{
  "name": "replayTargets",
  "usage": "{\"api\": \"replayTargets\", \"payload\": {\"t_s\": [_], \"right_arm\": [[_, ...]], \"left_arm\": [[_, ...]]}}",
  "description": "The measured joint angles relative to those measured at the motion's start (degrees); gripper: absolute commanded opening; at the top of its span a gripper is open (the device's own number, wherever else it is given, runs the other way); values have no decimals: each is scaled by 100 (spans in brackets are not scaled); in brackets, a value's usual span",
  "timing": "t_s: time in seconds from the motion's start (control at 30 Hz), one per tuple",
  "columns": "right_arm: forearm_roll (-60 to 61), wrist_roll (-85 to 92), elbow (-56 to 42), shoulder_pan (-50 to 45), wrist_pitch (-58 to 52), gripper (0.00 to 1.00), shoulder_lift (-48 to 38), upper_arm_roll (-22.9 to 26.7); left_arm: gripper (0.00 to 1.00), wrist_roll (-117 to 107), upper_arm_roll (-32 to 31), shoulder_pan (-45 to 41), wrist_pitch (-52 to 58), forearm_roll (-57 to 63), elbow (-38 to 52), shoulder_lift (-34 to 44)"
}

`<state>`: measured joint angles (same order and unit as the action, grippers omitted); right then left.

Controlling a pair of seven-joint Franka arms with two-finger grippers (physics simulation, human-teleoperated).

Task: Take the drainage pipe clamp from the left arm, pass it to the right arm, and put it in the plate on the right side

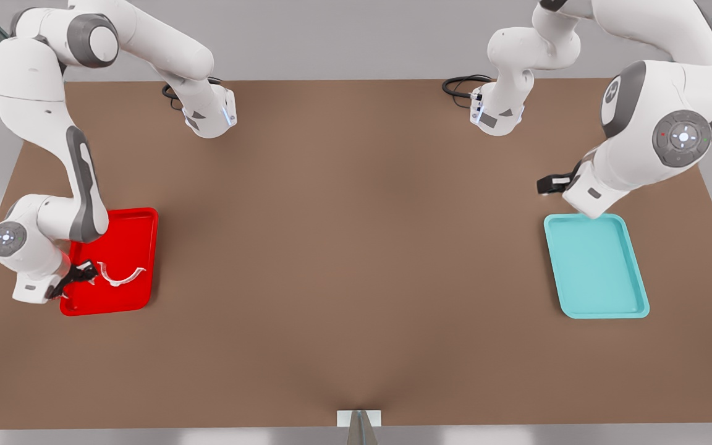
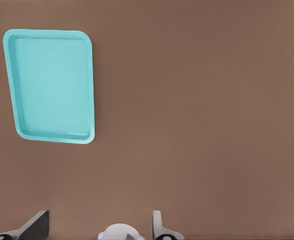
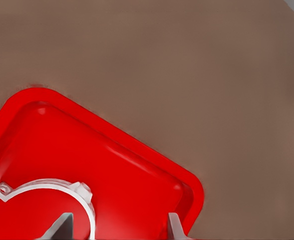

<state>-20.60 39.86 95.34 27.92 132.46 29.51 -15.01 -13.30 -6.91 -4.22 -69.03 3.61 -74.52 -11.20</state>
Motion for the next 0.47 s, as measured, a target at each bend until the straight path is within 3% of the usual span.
{"api": "replayTargets", "payload": {"t_s": [0.13,0.27,0.37,0.47], "right_arm": [[847,-352,-2065,-1231,-2230,100,3,-216],[1113,-976,-3135,-2146,-4307,100,-692,-39],[1298,-1376,-2447,-2756,-5197,100,-1616,720],[1496,-1740,-1932,-2780,-5550,100,-2016,893]], "left_arm": [[100,123,-65,6,128,47,-4,27],[100,221,-119,-9,183,76,-4,18],[100,280,-121,-3,207,69,-4,17],[100,304,-345,60,256,51,22,33]]}}
